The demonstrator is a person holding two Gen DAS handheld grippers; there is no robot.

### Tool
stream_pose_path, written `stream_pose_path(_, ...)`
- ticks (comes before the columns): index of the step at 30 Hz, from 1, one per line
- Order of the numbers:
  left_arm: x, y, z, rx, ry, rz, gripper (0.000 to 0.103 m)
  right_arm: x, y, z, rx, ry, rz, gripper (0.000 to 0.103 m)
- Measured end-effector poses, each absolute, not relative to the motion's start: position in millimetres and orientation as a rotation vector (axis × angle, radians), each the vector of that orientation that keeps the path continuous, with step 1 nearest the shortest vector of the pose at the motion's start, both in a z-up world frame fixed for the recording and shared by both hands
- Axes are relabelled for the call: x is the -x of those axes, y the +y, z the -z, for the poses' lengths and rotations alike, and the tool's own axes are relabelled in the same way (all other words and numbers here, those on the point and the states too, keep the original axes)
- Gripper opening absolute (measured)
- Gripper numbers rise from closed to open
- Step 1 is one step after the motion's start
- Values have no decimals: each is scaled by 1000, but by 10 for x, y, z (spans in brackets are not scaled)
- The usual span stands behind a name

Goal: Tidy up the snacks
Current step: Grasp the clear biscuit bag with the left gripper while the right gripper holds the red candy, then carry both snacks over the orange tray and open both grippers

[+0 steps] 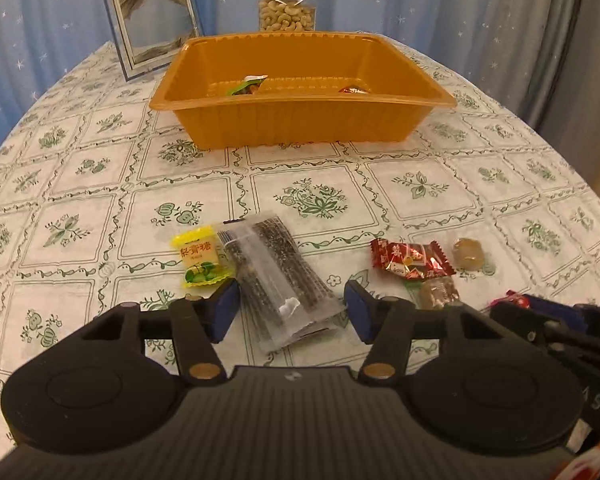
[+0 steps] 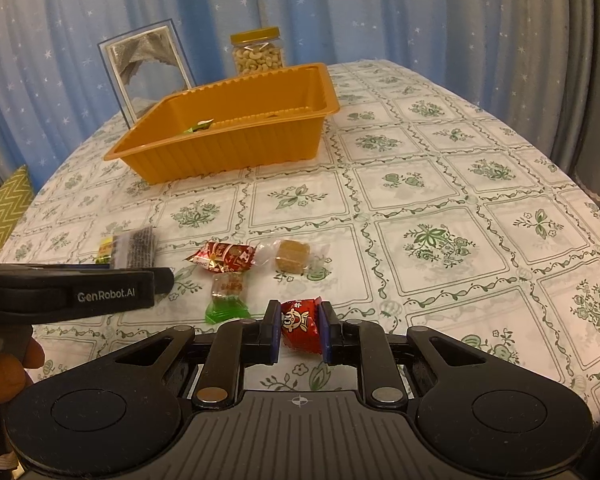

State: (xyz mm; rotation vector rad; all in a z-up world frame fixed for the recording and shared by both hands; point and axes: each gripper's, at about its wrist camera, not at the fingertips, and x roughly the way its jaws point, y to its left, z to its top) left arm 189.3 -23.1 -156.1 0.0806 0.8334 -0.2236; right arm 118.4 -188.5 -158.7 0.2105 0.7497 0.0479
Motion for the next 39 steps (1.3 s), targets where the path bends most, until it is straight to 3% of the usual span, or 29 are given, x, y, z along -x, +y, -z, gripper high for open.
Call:
stream_pose_path(4, -1800, -205, 1535, -97, 834, 239, 42, -1180, -1902, 1575, -214, 745, -43, 19)
stream_pose_path(8, -1630, -141, 1507, -106, 850, 250, 42, -1163, -1897, 1556, -214, 740, -45, 19)
stream_pose_path(11, -1549, -97, 1493, -101, 864, 251, 44, -1150, -1885, 1548, -213, 737, -45, 19)
stream_pose_path(14, -1534, -63, 1449, -71, 836, 233, 58, -1145, -1873, 1537, -210, 734, -49, 19)
stream_pose_path(19, -1661, -125, 1469, -76, 819, 224, 58, -1150, -1865, 1537, -204, 735, -47, 19)
stream_pose_path(21, -1710, -168, 1507, -95, 825, 226, 55, -1158, -1875, 1545, -207, 738, -44, 19)
stream_pose_path(24, -1723, -209, 1552, -124, 827, 227, 39, -1167, -1890, 1551, -208, 739, -40, 19)
stream_pose_path(26, -1716, -210, 1547, -114, 832, 235, 34, -1171, -1893, 1550, -211, 740, -42, 19)
stream_pose_path(39, -1444, -155, 1303, -58, 821, 201, 33, -1090, -1863, 1397, -201, 698, -65, 19)
